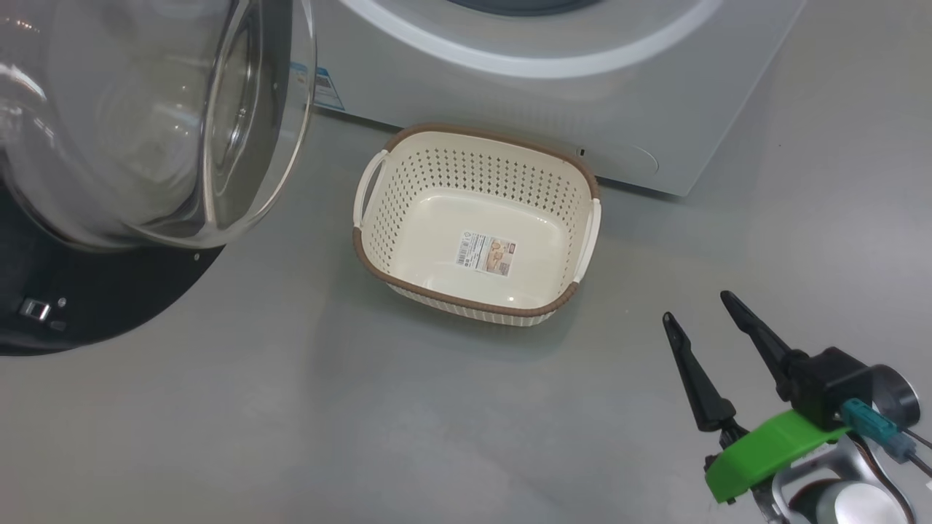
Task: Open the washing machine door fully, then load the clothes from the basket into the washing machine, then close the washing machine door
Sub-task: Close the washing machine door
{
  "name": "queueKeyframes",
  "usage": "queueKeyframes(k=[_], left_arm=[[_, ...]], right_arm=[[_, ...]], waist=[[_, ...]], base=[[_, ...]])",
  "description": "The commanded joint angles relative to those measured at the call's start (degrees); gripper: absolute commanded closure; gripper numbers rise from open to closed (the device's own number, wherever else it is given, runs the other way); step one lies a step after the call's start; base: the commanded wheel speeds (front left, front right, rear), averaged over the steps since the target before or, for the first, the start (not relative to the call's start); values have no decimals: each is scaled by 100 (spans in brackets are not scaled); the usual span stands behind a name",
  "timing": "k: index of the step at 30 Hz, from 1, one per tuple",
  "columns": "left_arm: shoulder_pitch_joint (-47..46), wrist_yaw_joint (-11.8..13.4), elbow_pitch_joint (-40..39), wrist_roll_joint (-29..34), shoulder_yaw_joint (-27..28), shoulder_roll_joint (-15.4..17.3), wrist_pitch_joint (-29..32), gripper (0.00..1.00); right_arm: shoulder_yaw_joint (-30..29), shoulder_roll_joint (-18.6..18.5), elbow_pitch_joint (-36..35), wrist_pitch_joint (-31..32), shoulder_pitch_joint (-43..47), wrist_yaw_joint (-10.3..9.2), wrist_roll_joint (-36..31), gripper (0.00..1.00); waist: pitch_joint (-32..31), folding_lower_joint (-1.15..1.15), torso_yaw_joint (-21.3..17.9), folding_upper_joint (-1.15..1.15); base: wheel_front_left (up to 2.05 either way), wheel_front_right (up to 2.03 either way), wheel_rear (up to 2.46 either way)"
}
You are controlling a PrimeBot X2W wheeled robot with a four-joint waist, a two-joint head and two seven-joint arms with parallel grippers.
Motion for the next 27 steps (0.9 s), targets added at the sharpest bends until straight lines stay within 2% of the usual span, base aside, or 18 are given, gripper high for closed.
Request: queueKeyframes(k=[1,15,27], left_arm=[[-8,-4,-244,-27,163,297,95,100],[416,-4,-1424,-476,255,-443,1310,100],[656,-4,-1900,-542,202,-994,2047,100]], right_arm=[[140,-4,-170,-50,-159,-16,40,0],[179,27,-80,-133,-132,-16,90,0],[286,44,126,-348,-182,-16,256,0]], waist=[[-8,0,4,0],[-170,0,-44,0],[-231,0,-434,0]], base=[[0,0,0],[0,0,0],[0,0,0]])
